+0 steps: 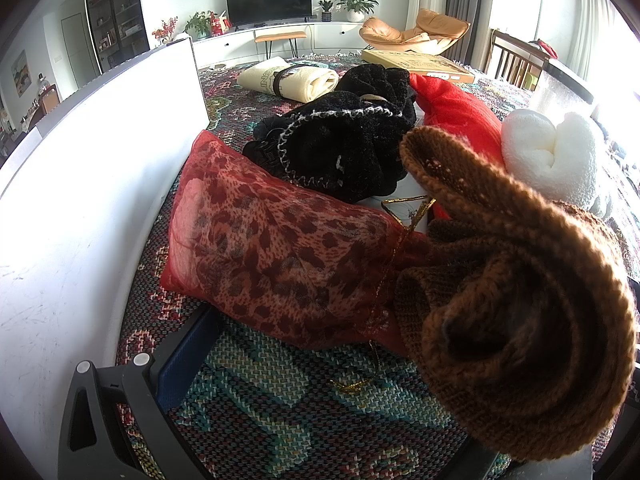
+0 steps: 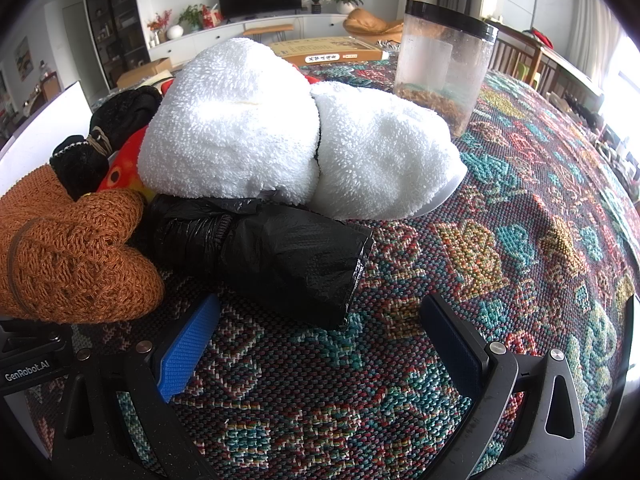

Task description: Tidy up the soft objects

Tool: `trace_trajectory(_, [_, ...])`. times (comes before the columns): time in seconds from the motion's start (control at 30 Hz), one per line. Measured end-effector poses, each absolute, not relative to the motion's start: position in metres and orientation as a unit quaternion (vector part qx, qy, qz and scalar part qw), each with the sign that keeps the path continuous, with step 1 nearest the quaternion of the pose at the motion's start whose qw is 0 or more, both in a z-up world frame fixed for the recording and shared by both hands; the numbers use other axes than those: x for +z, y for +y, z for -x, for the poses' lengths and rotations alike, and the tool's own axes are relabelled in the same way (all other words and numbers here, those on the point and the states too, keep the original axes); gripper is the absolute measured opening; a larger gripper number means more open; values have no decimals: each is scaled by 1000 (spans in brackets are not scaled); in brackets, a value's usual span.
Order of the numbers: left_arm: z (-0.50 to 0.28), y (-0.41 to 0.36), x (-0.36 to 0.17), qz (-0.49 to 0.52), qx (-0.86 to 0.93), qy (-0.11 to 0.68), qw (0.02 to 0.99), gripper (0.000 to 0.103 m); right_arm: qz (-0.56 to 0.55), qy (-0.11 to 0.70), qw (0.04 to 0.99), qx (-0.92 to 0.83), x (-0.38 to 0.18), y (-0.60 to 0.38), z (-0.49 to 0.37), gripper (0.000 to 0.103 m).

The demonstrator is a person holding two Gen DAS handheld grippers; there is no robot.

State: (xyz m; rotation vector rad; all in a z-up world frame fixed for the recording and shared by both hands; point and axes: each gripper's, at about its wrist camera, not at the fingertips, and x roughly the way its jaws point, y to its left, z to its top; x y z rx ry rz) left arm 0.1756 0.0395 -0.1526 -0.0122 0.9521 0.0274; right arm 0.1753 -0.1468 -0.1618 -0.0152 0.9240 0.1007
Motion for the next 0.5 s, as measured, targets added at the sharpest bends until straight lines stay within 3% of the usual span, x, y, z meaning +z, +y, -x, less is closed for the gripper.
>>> trace_trajectory(0.5, [-150,38,-151,-8,-17,487,873,103,8,445,894,48,-162,-147,-176,101])
